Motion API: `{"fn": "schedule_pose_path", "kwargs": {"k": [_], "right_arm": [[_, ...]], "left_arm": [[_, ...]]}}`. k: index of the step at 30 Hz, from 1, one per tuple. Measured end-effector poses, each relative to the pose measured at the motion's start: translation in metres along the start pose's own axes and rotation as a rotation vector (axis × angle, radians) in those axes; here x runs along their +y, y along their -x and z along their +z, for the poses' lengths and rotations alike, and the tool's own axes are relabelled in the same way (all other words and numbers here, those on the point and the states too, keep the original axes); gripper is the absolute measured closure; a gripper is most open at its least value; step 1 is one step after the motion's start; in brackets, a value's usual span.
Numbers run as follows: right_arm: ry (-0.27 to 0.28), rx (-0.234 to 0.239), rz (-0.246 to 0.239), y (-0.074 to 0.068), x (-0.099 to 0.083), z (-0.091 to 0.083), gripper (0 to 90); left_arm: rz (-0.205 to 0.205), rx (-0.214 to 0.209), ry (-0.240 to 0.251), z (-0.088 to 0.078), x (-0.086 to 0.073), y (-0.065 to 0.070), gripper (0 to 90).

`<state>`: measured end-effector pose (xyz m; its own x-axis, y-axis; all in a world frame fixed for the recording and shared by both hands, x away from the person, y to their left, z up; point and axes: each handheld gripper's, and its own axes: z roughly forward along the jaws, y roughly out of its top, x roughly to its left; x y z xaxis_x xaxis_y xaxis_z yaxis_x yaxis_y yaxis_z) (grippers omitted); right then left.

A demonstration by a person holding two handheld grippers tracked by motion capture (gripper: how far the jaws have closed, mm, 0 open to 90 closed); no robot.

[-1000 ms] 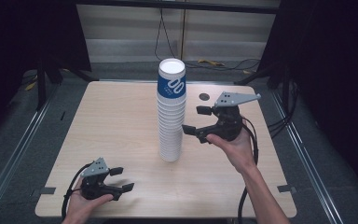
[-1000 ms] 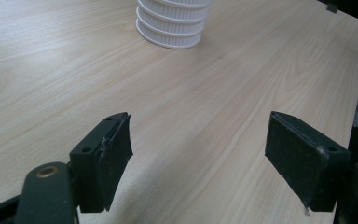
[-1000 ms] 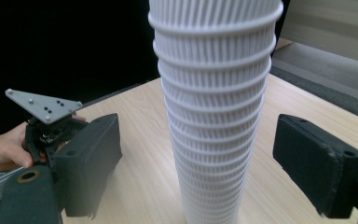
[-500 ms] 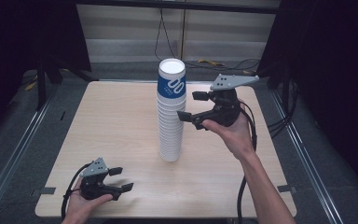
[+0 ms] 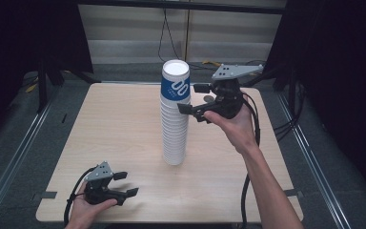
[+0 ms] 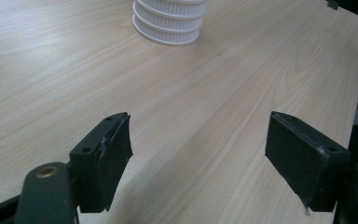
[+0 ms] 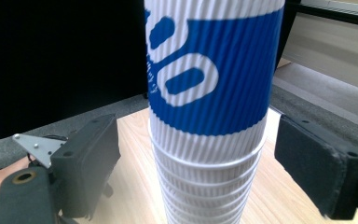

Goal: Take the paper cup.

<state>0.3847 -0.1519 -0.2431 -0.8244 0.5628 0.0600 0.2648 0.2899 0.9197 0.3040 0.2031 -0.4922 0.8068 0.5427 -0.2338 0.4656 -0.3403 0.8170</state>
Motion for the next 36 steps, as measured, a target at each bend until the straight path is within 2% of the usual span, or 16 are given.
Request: {"fn": "schedule_pose_path", "kwargs": {"k": [5,7,12,18,21,27,32,34,36], "right_arm": [[0.001,0.006,-0.01,-0.001,0.01,0.002,13.8],[-0.005,-0.01,-0.001,-0.001,0.013,0.003,13.6],[0.013,0.004,0.012,0.002,0.02,0.005,13.7],[0.016,0.004,0.005,0.003,0.028,0.01,13.5],[0.039,0.028,0.021,0.004,0.03,0.014,13.6],[0.042,0.018,0.009,0.003,0.038,0.021,13.7],[0.042,0.006,0.017,0.007,0.041,0.026,14.5],[0.052,0.019,0.027,0.008,0.04,0.027,15.9],[0.045,0.016,0.015,0.007,0.039,0.029,18.7]], "left_arm": [[-0.006,0.007,0.005,-0.002,-0.001,-0.003,22.1],[-0.005,0.008,0.0,-0.002,-0.001,-0.003,22.1],[-0.005,0.011,-0.002,-0.002,-0.002,-0.004,22.1],[-0.007,0.009,-0.003,-0.002,-0.002,-0.004,22.1],[-0.004,0.01,-0.004,-0.002,-0.002,-0.004,22.1],[-0.001,0.005,-0.004,-0.002,-0.002,-0.004,22.0],[-0.001,0.007,-0.004,-0.002,-0.002,-0.004,22.1],[-0.001,0.007,-0.003,-0.003,-0.002,-0.004,22.0],[-0.003,0.008,-0.004,-0.002,-0.002,-0.004,22.1]]}}
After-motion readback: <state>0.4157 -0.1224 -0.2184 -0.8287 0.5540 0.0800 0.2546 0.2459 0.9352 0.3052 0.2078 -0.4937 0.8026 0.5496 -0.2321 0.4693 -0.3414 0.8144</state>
